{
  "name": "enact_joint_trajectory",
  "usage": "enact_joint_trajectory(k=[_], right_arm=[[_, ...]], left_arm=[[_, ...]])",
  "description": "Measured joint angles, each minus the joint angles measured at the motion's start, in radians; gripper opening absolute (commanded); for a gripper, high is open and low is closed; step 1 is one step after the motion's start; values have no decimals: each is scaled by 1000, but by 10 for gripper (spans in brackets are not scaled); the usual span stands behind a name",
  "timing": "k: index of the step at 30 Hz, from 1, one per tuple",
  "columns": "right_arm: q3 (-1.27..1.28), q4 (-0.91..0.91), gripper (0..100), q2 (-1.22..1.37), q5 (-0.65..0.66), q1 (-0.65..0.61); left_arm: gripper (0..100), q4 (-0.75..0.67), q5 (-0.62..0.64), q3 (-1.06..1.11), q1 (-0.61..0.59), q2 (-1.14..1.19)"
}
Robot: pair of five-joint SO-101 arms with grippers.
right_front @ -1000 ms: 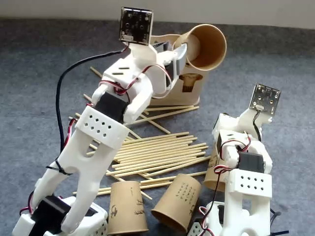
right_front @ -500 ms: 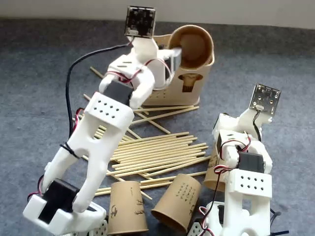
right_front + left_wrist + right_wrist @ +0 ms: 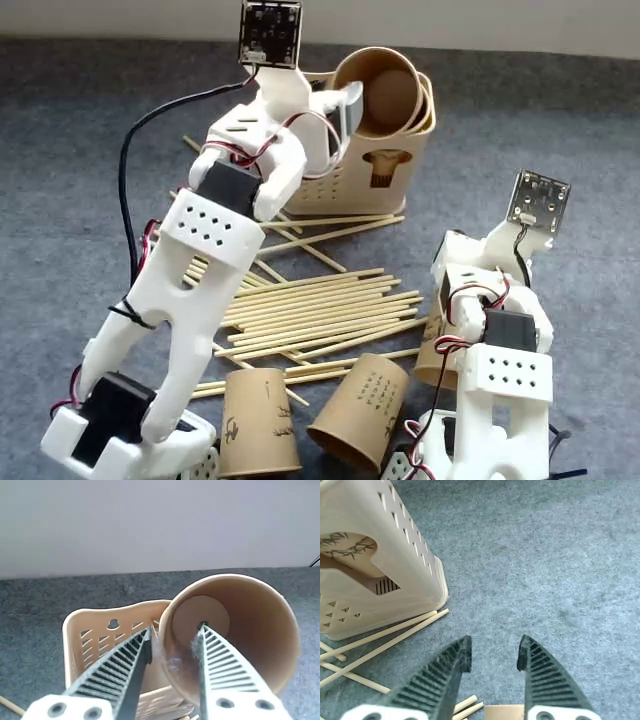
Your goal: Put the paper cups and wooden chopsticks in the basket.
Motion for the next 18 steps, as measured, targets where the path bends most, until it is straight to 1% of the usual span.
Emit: enact_joint_trajectory(k=[2,12,18], right_arm=[[0,0,159,0,0,0],[0,0,159,0,0,0],[0,0,159,0,0,0]], left_arm=[[158,-17,0,-2,8,0],[154,-238,0,-8,32,173],[154,-258,0,-8,46,176]])
